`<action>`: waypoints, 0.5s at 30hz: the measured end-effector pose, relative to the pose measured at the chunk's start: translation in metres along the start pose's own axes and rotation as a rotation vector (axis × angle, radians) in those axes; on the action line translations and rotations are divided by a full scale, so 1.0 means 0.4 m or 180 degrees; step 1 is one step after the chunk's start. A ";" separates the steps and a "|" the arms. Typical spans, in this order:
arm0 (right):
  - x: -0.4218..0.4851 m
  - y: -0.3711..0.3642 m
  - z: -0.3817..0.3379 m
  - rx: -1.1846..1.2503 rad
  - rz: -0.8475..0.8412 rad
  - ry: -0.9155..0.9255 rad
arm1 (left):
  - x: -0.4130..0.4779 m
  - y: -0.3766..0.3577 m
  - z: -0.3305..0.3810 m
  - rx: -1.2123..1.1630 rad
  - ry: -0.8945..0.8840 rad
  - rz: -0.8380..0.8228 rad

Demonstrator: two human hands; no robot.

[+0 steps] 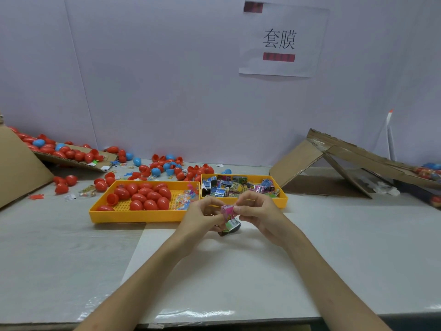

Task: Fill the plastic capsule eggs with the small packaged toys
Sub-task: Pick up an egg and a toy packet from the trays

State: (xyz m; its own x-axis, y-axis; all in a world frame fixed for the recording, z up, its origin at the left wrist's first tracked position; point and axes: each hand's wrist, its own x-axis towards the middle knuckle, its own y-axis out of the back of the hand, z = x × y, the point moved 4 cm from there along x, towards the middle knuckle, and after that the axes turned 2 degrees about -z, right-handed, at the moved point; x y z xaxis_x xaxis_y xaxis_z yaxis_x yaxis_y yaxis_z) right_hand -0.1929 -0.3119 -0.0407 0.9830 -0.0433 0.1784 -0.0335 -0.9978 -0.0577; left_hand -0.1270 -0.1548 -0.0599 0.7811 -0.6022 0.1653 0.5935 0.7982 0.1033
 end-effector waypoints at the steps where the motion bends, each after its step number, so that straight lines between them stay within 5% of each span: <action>1: 0.000 0.001 -0.001 -0.0003 0.0005 0.0010 | 0.001 0.002 -0.001 0.0079 -0.0010 0.0051; 15: 0.006 -0.016 0.017 0.0135 -0.0117 -0.0232 | 0.001 0.013 0.008 0.0331 -0.0153 0.0359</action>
State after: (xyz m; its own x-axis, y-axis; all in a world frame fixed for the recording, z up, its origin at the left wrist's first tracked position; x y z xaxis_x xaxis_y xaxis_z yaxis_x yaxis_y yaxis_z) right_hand -0.1891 -0.3052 -0.0468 0.9940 -0.0012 0.1092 0.0091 -0.9955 -0.0944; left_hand -0.1244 -0.1508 -0.0561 0.8300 -0.5090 0.2281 0.4772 0.8597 0.1822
